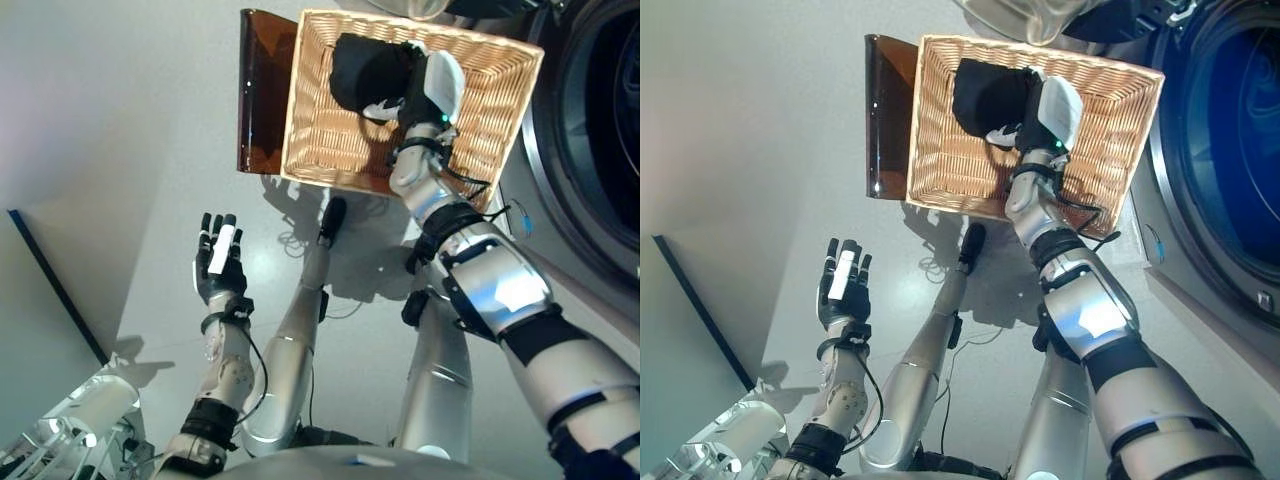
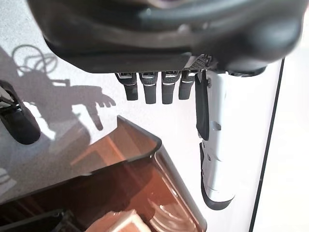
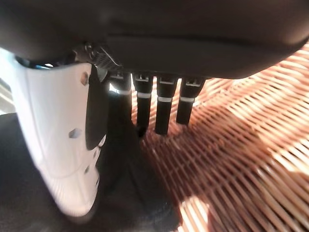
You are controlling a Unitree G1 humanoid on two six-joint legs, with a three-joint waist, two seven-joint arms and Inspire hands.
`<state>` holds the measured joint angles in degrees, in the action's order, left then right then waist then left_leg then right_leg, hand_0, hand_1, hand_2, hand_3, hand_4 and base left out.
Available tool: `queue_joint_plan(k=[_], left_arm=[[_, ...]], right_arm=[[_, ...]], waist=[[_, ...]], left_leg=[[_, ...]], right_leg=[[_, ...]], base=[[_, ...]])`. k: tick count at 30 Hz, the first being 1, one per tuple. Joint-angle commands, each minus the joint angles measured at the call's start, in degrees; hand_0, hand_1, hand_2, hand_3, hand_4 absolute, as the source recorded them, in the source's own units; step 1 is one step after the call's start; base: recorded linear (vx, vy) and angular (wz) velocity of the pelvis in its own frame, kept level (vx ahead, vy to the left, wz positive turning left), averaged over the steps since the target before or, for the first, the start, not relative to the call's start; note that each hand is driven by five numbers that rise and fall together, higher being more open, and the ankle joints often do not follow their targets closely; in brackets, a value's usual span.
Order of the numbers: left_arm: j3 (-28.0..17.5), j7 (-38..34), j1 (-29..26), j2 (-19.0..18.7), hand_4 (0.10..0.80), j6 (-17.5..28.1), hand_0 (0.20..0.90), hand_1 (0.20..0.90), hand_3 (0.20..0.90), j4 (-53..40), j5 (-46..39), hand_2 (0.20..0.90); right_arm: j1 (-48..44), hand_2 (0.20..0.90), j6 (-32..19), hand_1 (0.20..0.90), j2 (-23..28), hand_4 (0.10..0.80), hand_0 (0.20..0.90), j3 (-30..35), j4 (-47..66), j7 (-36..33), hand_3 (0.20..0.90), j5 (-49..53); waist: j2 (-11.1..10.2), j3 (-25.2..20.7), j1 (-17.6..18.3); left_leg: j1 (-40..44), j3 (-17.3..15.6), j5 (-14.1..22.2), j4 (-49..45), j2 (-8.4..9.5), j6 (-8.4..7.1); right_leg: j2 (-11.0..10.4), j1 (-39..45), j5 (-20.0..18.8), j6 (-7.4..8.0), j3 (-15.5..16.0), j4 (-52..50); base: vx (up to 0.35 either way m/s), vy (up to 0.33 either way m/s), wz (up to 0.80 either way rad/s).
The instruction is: Pick up the clothes and place them into the washing machine
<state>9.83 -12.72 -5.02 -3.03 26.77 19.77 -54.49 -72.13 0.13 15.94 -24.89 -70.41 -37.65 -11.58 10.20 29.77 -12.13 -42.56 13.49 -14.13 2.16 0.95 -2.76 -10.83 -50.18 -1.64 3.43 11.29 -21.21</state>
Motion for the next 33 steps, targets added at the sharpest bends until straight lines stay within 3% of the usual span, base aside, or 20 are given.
queue_joint_plan(k=[1,17,33], left_arm=[[1.8,-0.7,-0.5,-4.8,0.800,5.2,0.900,0.900,0.900,-4.4,0.7,0.900],[1.5,-0.7,0.2,-4.1,0.800,4.7,0.900,0.900,0.900,-1.7,0.2,0.900],[-1.8,-0.6,0.2,-2.3,0.800,3.0,0.900,0.900,0.900,6.3,-2.2,0.900]], right_arm=[[-6.5,0.200,-2.2,0.200,-0.7,0.300,0.200,-2.6,-1.0,1.0,0.200,1.8],[-4.5,0.200,-2.3,0.200,1.4,0.300,0.200,-1.0,2.8,0.3,0.200,3.0],[13.1,0.200,-8.6,0.200,0.5,0.300,0.200,9.3,27.6,0.6,0.200,12.6]], waist=[[4.1,0.0,-3.6],[3.5,0.0,-1.6],[1.3,0.0,4.8]], left_leg=[[-1.6,-2.3,1.0,0.8,4.16,-0.84],[2.7,-4.7,1.7,0.0,2.98,-1.15],[13.3,-8.8,2.9,1.8,1.01,-1.92]], right_leg=[[-5.1,4.6,-1.4,5.46,-5.3,7.9],[-4.0,8.0,-2.0,5.16,-7.2,8.8],[-1.9,17.2,-1.9,4.81,-8.8,12.0]], base=[[-0.006,0.022,0.04],[-0.001,0.005,0.02],[0.029,-0.033,-0.12]])
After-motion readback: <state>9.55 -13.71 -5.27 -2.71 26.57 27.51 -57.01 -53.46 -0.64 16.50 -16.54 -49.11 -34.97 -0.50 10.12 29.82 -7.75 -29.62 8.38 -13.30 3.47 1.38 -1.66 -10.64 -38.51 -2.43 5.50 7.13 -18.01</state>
